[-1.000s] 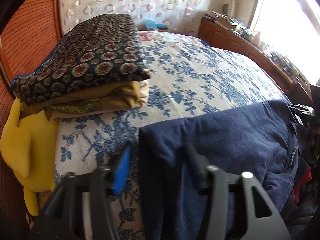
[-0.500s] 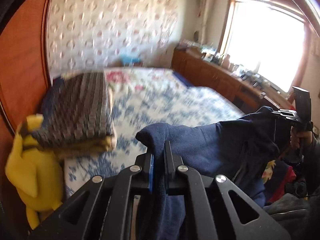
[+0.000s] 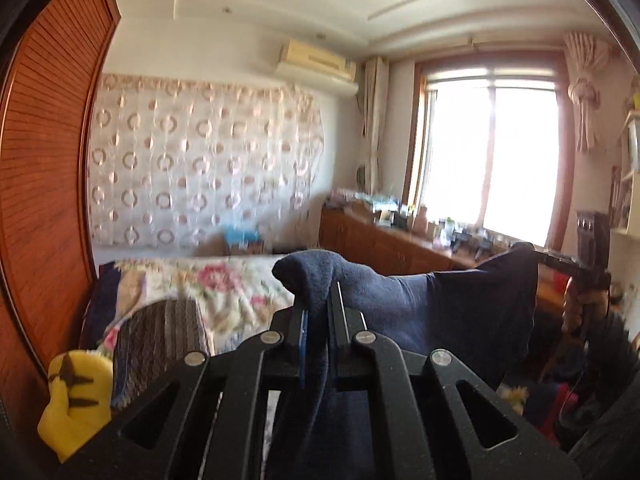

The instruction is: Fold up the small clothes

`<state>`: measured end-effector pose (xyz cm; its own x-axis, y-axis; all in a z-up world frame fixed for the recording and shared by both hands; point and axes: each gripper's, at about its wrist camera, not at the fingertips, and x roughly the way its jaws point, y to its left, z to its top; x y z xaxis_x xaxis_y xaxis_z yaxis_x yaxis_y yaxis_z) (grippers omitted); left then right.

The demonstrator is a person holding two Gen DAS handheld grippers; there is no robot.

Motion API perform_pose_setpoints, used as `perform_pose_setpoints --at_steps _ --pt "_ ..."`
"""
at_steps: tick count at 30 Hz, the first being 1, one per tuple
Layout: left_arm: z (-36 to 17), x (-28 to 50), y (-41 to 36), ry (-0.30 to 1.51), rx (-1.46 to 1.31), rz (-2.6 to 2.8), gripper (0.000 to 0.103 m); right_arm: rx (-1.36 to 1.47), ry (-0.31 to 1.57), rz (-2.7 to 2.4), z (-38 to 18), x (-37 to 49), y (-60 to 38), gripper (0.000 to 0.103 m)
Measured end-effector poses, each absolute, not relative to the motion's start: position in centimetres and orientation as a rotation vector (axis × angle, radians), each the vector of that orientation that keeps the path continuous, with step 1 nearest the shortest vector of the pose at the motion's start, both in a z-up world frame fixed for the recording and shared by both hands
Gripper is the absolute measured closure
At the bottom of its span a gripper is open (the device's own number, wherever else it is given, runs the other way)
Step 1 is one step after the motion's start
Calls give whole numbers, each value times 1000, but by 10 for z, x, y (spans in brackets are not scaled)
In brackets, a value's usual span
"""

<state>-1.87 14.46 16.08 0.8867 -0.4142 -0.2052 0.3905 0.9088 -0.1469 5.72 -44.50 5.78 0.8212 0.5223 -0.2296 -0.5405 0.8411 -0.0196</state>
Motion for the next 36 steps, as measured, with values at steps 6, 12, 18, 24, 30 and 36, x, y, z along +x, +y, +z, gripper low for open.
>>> perform_pose_setpoints --at_steps 6,12,18,24,30,36 --pt "184 -5 158 172 -84 -378 98 -81 145 570 95 58 -443 96" --pt "170 71 159 244 -42 -286 97 -128 190 496 107 130 -420 96" --pt "89 194 160 442 -30 -201 91 -186 387 323 55 276 -394 94" --pt "4 241 154 664 -90 -194 61 -283 722 164 -83 389 -382 80" --pt "-30 220 134 727 -30 -242 56 -222 773 240 -141 368 -393 79" --pt "-43 180 117 756 -37 -280 55 -158 761 308 -156 318 -404 79"
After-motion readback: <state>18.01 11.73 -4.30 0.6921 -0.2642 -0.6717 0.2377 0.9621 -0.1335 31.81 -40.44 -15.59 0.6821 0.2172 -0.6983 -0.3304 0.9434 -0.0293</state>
